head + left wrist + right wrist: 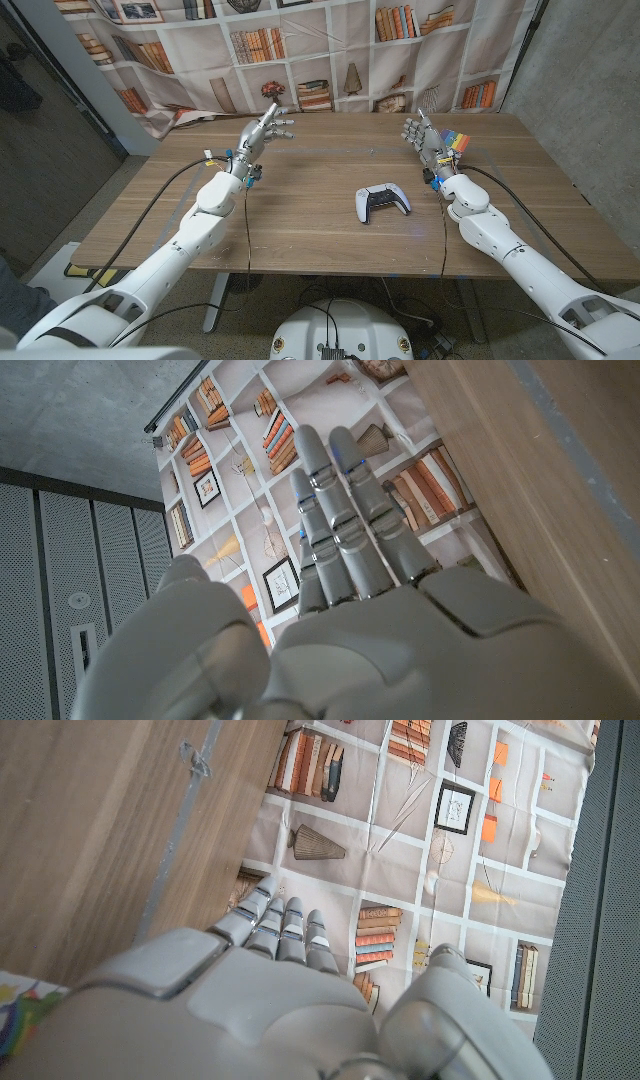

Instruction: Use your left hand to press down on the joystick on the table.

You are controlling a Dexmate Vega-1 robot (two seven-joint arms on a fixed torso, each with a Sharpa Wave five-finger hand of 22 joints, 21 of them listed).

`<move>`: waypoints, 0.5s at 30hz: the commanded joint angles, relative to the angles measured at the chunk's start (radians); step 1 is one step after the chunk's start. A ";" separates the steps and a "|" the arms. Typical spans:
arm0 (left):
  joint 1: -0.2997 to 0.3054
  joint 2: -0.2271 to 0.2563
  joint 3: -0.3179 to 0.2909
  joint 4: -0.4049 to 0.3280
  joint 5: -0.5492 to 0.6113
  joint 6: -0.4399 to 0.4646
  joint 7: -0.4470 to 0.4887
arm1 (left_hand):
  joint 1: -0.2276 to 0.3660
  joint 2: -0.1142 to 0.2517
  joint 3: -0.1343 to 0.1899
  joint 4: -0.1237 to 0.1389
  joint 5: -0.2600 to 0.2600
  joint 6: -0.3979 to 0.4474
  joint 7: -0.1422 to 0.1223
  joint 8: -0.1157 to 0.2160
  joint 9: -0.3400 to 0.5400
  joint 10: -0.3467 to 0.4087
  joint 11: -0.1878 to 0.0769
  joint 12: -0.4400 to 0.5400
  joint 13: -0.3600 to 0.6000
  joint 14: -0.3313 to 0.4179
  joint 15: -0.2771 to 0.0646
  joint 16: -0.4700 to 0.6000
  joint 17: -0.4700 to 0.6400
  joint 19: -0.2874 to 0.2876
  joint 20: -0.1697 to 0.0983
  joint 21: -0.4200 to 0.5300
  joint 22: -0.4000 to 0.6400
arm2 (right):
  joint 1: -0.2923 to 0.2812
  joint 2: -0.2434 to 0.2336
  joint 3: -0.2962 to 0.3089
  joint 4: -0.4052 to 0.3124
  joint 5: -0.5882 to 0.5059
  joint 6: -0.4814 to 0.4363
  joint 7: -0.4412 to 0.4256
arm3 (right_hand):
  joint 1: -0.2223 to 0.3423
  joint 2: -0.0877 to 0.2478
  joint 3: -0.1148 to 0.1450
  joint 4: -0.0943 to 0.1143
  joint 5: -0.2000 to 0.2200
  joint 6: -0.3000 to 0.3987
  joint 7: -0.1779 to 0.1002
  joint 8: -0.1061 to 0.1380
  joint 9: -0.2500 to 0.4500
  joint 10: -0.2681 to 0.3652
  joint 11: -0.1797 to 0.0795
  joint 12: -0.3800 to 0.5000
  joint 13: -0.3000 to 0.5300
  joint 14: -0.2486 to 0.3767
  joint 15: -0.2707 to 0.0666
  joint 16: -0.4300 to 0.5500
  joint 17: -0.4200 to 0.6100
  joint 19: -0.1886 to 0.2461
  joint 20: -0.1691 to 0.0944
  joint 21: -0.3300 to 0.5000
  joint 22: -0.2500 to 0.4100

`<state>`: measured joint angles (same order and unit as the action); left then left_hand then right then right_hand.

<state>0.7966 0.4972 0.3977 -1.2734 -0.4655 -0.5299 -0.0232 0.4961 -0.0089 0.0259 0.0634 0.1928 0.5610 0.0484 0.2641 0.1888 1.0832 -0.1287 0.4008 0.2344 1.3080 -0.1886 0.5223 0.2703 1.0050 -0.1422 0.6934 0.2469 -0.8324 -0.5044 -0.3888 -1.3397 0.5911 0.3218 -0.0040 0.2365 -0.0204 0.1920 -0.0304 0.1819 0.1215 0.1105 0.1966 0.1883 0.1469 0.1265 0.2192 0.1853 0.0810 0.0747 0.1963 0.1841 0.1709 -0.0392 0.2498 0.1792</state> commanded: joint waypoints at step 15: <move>0.045 -0.053 -0.028 -0.039 0.091 -0.045 0.200 | 0.080 -0.001 -0.071 0.050 0.003 0.197 -0.056 -0.066 0.003 0.356 -0.055 0.949 0.304 0.124 -0.002 0.863 0.366 0.175 -0.074 0.420 0.296 | -0.029 -0.019 0.013 -0.039 0.002 -0.009 -0.017 | 0.005 0.011 0.004 -0.007 0.003 0.014 -0.001 0.004 0.003 0.012 -0.002 0.003 0.001 0.007 0.009 -0.001 0.002 0.005 -0.015 -0.006 0.004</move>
<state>0.8267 0.4561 0.3758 -1.2956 -0.4023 -0.5678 0.1286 0.5630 -0.0144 -0.0345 0.1050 0.1928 0.7743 -0.0054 0.2035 0.1888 1.4328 -0.1738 1.1847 0.4683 1.4288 -0.1960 1.2752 0.5752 1.1663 -0.2155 1.0713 0.5086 -0.8495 -0.5127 -0.3809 -1.3618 0.5894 0.3229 -0.0174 0.2365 -0.0204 0.1962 -0.0346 0.1819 0.1268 0.1052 0.1966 0.1882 0.1469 0.1265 0.2192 0.1852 0.0855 0.0787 0.1962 0.1839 0.1709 -0.0391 0.2497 0.1792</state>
